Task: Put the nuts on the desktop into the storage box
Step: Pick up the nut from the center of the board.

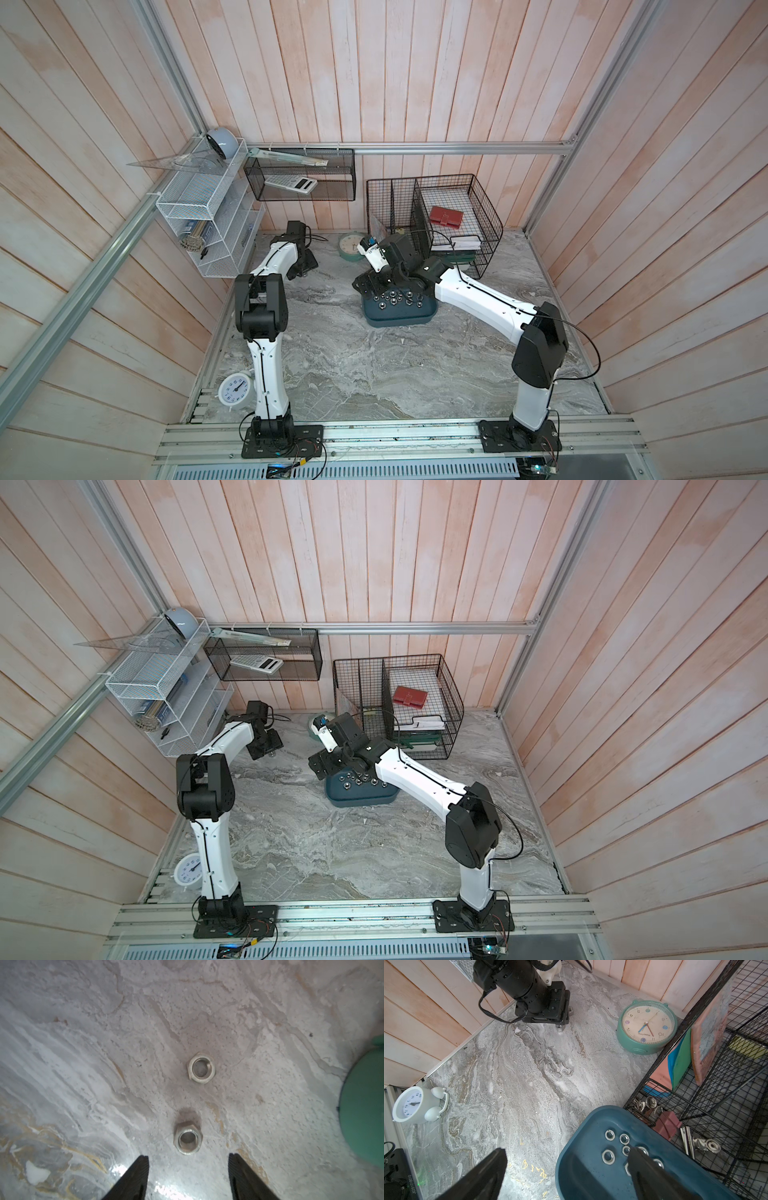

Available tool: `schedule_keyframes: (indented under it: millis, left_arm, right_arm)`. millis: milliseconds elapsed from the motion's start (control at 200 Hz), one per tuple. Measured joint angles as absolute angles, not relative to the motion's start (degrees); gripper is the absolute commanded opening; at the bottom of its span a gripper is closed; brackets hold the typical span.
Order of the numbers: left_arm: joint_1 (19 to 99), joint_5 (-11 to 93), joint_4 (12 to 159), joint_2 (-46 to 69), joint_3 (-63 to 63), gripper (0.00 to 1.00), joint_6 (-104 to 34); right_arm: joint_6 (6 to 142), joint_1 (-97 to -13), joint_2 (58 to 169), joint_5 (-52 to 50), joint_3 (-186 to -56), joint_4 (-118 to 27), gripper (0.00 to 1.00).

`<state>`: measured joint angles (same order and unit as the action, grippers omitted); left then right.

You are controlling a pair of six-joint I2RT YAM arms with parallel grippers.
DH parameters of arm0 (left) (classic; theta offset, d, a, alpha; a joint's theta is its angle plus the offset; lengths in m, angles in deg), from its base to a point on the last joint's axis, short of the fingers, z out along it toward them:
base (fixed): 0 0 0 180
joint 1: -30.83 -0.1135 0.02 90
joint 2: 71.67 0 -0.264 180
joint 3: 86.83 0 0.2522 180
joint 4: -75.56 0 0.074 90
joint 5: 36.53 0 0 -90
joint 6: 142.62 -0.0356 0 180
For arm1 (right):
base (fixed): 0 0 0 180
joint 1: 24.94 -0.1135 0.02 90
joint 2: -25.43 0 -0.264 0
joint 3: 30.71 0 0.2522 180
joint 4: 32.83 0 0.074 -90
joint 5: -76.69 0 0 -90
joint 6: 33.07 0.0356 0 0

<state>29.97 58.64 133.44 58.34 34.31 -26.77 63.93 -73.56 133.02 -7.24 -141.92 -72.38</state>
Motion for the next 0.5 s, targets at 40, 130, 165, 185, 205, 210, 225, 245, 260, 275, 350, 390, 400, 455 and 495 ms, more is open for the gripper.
schedule_keyframes:
  millis: [40,130,165,185,205,210,225,245,260,275,350,390,400,455,495]
  left_arm:
    - [29.9,58.6,133.4,59.0,34.9,0.58,-27.1]
    - [29.9,58.7,133.4,60.2,36.1,0.57,-27.7]
    - [29.9,58.8,133.4,60.6,36.4,0.57,-27.9]
    - [29.9,58.9,133.4,60.8,36.6,0.57,-28.0]
    - [29.9,58.9,133.4,61.0,36.7,0.57,-28.0]
    - [29.9,58.9,133.4,61.1,36.7,0.57,-28.1]
    - [29.9,58.9,133.4,61.2,36.8,0.57,-28.1]
    - [29.9,58.9,133.4,61.4,36.9,0.57,-28.1]
    - [29.9,58.9,133.4,61.5,36.9,0.57,-28.2]
    - [29.9,58.9,133.4,61.6,37.0,0.57,-28.2]
    - [29.9,58.9,133.5,62.1,37.0,0.57,-28.5]
    - [29.9,58.9,133.5,62.2,37.0,0.57,-28.7]
    - [29.9,58.9,133.5,62.2,37.0,0.57,-28.7]
    - [29.8,58.9,133.5,62.2,37.0,0.51,-28.9]
    - [29.8,58.9,133.4,62.2,37.0,0.46,-29.3]
  right_arm:
    - [63.9,-73.5,133.0,-7.2,-141.9,-72.4,0.98]
    - [63.9,-73.5,133.0,-7.2,-142.1,-72.4,0.98]
    - [63.9,-73.5,133.0,-7.3,-142.2,-72.4,0.98]
    - [63.9,-73.5,133.0,-7.3,-142.2,-72.5,0.98]
    - [63.9,-73.5,133.0,-7.3,-142.3,-72.5,0.98]
    - [63.9,-73.5,133.0,-7.3,-142.3,-72.5,0.98]
    - [63.9,-73.5,133.0,-7.3,-142.3,-72.5,0.98]
    - [63.9,-73.5,133.0,-7.3,-142.3,-72.5,0.98]
    - [63.9,-73.5,133.0,-7.3,-142.3,-72.5,0.98]
    - [63.9,-73.5,133.0,-7.3,-142.3,-72.5,0.98]
    - [63.9,-73.5,133.0,-7.3,-142.3,-72.6,0.98]
    - [63.9,-73.5,133.0,-7.4,-142.3,-72.6,0.98]
    - [63.9,-73.5,133.0,-7.4,-142.3,-72.6,0.98]
    - [63.9,-73.5,133.0,-7.4,-142.3,-72.7,0.98]
    - [63.9,-73.5,133.0,-7.4,-142.3,-72.7,0.98]
